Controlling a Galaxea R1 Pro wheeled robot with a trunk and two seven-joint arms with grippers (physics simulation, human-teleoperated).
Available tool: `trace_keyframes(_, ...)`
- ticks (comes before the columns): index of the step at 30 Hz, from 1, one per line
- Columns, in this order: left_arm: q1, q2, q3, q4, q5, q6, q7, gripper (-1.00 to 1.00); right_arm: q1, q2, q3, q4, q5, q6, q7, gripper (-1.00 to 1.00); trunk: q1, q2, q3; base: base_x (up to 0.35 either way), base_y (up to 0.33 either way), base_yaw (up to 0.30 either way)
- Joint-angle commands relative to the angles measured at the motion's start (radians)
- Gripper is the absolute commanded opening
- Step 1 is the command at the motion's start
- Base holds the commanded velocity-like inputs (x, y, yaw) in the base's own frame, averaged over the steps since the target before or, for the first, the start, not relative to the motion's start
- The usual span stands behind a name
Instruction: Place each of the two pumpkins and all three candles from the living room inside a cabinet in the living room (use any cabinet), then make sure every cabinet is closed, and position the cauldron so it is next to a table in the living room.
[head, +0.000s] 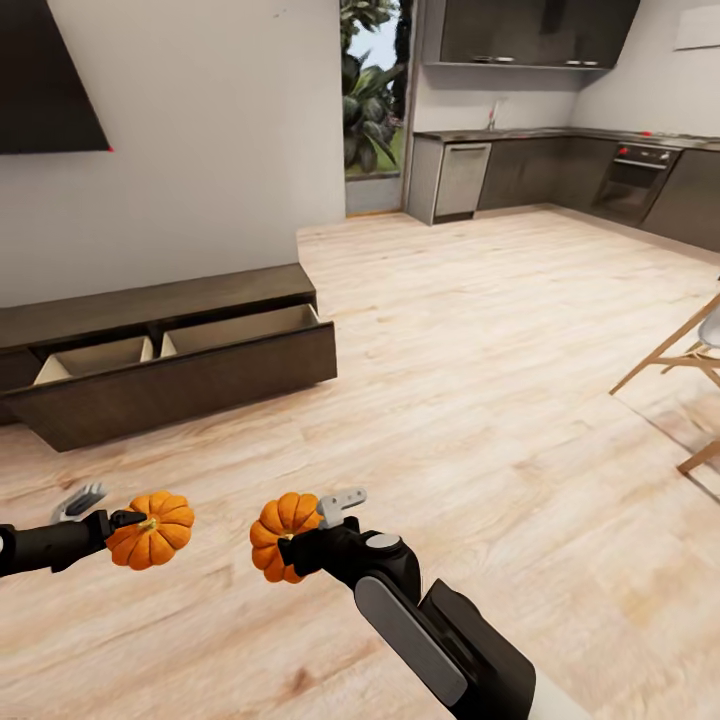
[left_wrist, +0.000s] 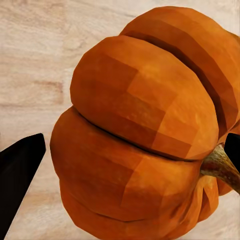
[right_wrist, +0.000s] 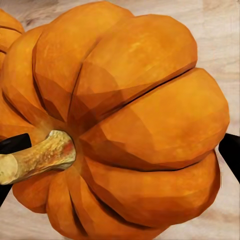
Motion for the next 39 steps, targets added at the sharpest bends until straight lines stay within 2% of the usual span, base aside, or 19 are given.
trace_keyframes(1, -0.001, 0.000, 0.002, 0.000, -0.002, 0.005, -0.010, -1.00, -0.001, 0.000, 0.001, -0.001, -0.011, -0.001, -0.010, -1.00, 0.000, 0.000, -0.002, 0.066, 0.027, 0.153)
trace_keyframes(14, -0.001, 0.000, 0.002, 0.000, -0.003, 0.005, -0.010, -1.00, -0.001, 0.001, 0.001, -0.001, -0.011, -0.001, -0.010, -1.00, 0.000, 0.000, -0.022, 0.053, 0.003, 0.153)
trace_keyframes(25, -0.001, 0.000, 0.002, 0.000, -0.003, 0.005, -0.010, -1.00, -0.001, 0.000, 0.002, -0.001, -0.010, -0.002, -0.010, -1.00, 0.000, 0.000, -0.038, 0.307, 0.017, 0.147)
trace_keyframes(35, -0.001, 0.000, 0.002, 0.000, -0.003, 0.005, -0.010, -1.00, -0.001, -0.001, 0.003, -0.002, -0.009, -0.014, -0.009, -1.00, 0.000, 0.000, -0.040, 0.329, 0.121, 0.130)
trace_keyframes(39, -0.001, 0.000, 0.002, 0.000, -0.003, 0.005, -0.010, -1.00, -0.001, -0.001, 0.027, -0.001, -0.007, -0.016, -0.009, -1.00, 0.000, 0.000, -0.040, 0.307, 0.149, 0.276)
